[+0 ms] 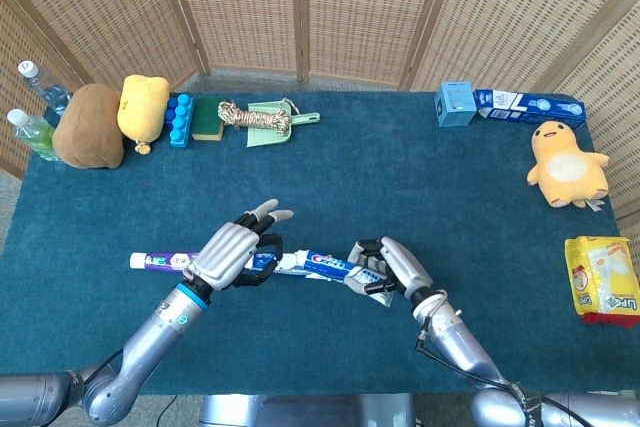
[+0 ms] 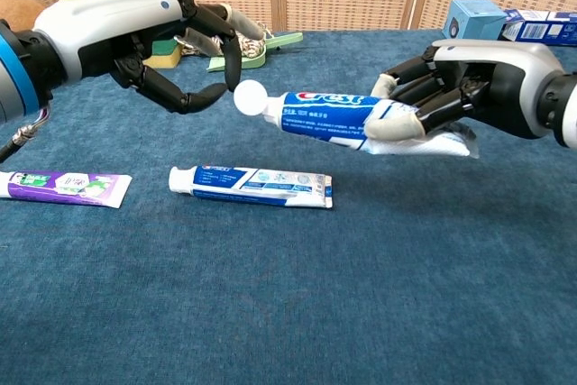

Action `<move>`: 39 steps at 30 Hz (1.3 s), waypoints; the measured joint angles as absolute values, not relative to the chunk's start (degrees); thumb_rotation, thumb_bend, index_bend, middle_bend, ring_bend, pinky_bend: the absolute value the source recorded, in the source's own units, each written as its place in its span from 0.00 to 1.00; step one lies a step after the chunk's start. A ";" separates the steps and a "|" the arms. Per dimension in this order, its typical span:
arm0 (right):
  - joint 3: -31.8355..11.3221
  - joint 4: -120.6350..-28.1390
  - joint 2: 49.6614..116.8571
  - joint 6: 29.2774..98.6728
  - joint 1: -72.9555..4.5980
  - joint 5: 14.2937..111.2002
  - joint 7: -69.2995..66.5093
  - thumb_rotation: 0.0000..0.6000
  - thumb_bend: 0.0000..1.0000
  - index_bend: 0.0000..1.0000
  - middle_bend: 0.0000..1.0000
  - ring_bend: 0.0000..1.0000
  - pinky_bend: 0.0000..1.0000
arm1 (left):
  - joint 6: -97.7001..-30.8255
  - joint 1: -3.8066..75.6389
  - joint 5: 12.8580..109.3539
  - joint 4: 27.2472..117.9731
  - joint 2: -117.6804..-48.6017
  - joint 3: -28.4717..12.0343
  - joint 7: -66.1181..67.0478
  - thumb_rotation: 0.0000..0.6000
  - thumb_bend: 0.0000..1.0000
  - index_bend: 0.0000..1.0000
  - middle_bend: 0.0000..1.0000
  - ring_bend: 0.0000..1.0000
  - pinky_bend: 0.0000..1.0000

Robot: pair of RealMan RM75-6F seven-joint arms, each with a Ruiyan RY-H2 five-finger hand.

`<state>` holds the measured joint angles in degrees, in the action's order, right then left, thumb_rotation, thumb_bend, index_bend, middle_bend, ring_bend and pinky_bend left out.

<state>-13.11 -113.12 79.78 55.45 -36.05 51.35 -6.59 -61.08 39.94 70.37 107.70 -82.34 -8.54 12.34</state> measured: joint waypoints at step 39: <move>-14.62 -95.39 72.26 55.62 -29.37 54.81 -14.29 1.00 0.45 0.78 0.65 0.59 0.53 | -83.78 14.82 77.51 116.41 -54.81 -0.89 -0.61 1.00 0.44 0.23 0.11 0.00 0.13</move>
<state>-14.62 -95.39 72.26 55.62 -29.37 54.81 -14.29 -83.78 14.82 77.51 116.41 -54.81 -0.89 -0.61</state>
